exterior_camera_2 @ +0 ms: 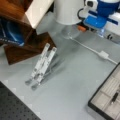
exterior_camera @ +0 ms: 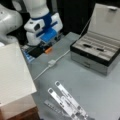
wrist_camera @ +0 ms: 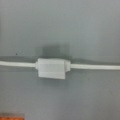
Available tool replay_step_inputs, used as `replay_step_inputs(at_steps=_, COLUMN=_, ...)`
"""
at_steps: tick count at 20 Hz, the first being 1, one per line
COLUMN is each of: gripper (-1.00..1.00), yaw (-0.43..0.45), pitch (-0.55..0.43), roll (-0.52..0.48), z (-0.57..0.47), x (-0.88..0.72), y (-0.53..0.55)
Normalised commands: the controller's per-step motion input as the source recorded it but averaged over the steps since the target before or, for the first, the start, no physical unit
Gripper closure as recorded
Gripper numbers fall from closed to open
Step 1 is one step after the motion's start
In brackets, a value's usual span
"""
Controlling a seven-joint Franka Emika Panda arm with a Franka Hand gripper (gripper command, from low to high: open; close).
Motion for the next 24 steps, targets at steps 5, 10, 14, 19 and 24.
replay_step_inputs(at_steps=5, gripper=-1.0, yaw=0.119, pitch=0.263, roll=-0.07, z=0.33, x=0.71, y=-0.22)
replay_step_inputs(at_steps=10, gripper=-1.0, yaw=0.09, pitch=0.261, roll=-0.063, z=0.34, x=0.67, y=-0.14)
replay_step_inputs(at_steps=14, gripper=-1.0, yaw=0.06, pitch=0.291, roll=-0.134, z=0.37, x=0.59, y=-0.04)
replay_step_inputs(at_steps=19, gripper=-1.0, yaw=0.007, pitch=0.311, roll=-0.194, z=0.17, x=0.48, y=0.03)
replay_step_inputs(at_steps=24, gripper=-1.0, yaw=-0.06, pitch=0.299, roll=-0.156, z=0.04, x=0.38, y=0.13)
